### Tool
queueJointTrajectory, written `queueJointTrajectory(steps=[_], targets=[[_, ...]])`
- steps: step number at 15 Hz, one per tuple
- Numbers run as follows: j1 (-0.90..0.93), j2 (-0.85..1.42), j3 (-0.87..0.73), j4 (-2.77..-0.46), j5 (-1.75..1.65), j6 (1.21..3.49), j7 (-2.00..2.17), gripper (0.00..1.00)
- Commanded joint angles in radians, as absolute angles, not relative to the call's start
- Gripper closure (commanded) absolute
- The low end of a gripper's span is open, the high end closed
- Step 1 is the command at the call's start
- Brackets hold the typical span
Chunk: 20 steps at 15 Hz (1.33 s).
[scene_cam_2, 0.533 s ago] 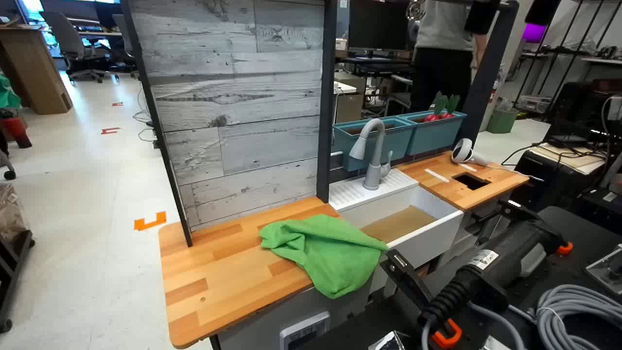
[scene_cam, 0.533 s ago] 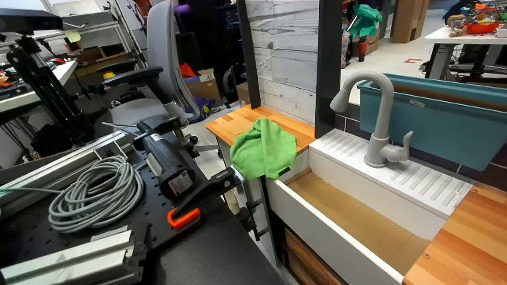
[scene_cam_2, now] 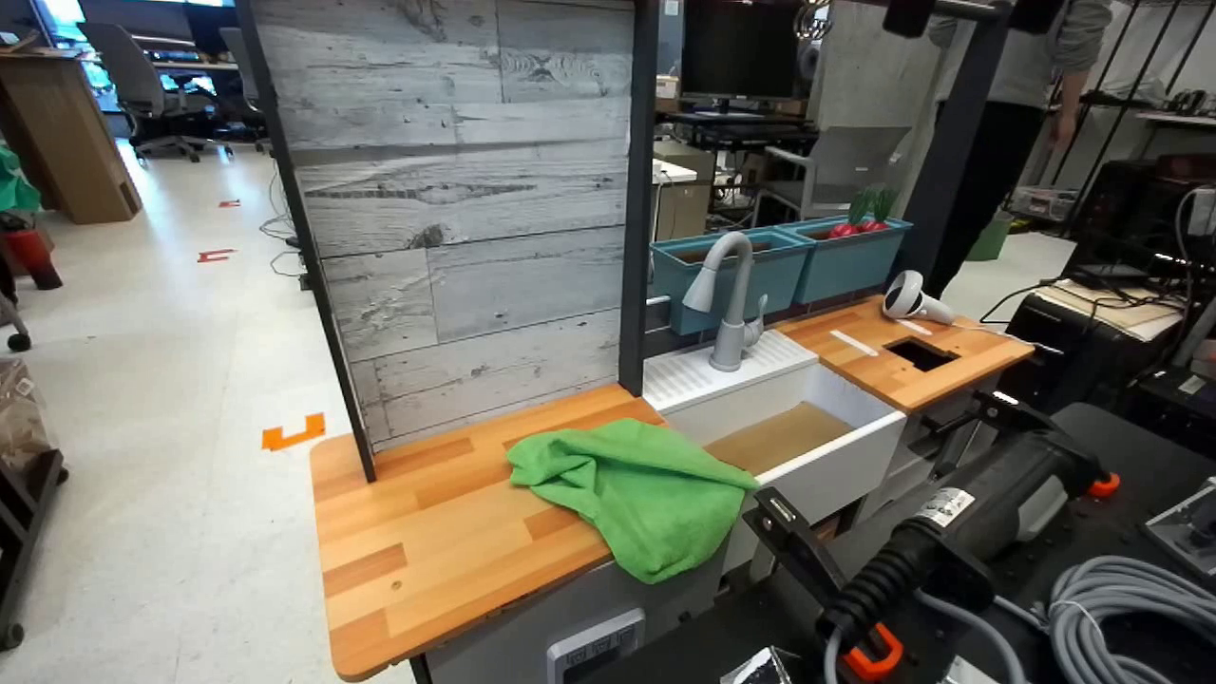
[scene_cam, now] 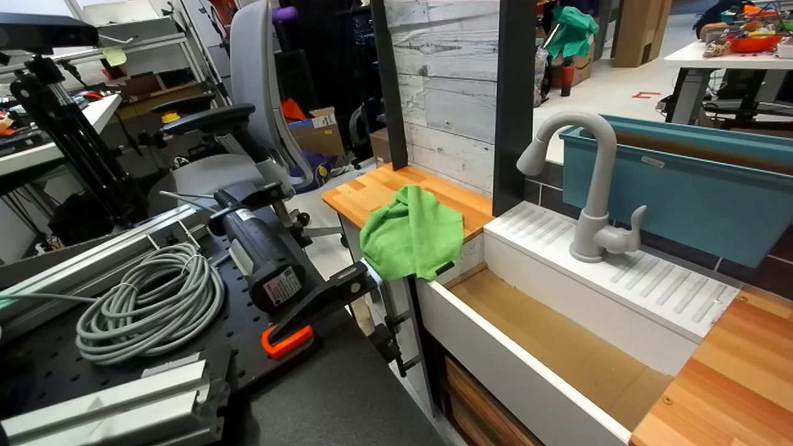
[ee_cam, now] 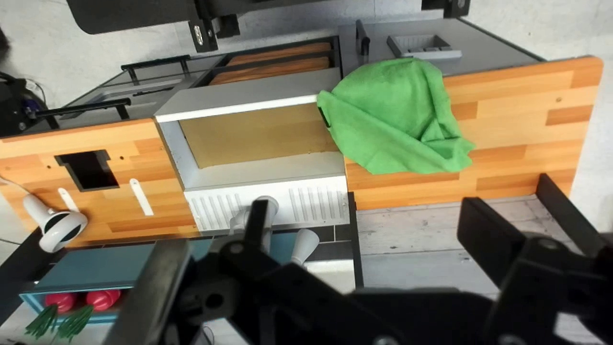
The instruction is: Center the faucet
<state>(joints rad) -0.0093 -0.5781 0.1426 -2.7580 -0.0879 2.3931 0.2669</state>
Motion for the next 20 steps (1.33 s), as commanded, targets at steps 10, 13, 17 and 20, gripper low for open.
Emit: queueJointTrajectory(steps=[10, 13, 17, 20], targets=[[-0.076, -0.064, -0.066, -2.492, 0.213, 2.87, 0.285, 0.0], [-0.068, 0.083, -0.069, -2.408, 0.423, 2.918, 0.219, 0.0], [-0.113, 0.25, 0.003, -2.263, 0.663, 2.907, 0.151, 0.0], [-0.143, 0.352, 0.045, -2.15, 0.79, 2.893, 0.134, 0.0]])
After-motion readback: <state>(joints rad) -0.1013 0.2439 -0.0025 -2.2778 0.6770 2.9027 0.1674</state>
